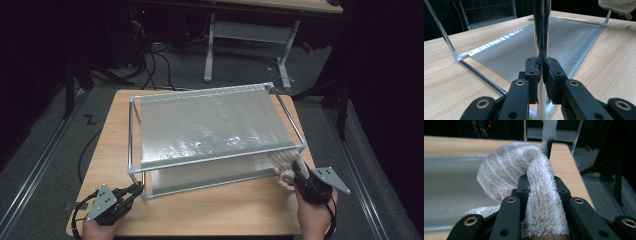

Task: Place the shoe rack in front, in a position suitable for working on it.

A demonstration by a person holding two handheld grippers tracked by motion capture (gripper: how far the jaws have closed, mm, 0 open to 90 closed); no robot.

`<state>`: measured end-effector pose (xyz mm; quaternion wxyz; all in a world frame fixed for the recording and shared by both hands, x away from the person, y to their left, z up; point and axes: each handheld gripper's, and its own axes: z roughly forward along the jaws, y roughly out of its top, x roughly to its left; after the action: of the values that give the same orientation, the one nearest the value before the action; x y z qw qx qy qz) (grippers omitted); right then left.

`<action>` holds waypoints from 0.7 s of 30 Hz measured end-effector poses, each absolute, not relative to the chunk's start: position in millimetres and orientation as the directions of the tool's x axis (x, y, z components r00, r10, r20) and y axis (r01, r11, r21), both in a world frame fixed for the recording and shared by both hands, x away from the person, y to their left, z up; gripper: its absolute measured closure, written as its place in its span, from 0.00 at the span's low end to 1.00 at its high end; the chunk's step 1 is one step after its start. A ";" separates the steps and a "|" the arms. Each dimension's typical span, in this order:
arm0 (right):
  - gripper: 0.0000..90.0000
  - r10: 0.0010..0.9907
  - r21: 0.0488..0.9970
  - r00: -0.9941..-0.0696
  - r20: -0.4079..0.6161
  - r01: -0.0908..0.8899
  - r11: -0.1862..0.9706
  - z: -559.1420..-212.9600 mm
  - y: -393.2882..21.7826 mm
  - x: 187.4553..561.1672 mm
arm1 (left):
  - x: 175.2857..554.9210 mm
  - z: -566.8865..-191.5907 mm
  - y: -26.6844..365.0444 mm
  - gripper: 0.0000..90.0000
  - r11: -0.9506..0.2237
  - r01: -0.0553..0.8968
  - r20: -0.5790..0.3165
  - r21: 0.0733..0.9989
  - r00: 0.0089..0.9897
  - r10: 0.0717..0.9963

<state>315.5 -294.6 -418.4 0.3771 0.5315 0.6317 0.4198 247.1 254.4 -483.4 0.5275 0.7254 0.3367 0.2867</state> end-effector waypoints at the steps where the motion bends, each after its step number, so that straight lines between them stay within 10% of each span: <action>1: 0.81 0.988 0.936 -0.149 -0.033 0.341 0.083 -415.8 -294.5 314.0 | 247.1 -483.4 254.4 0.90 -0.217 0.186 0.061 0.958 0.609 0.791; 21: 0.81 0.988 0.915 -0.151 -0.025 0.395 0.083 -431.6 -300.9 319.6 | 247.4 -483.4 252.9 0.89 -0.218 0.185 0.062 0.958 0.611 0.789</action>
<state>319.6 -300.9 -431.6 0.3637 0.5404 0.6399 0.4078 247.4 252.9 -483.4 0.5277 0.7259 0.3354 0.2865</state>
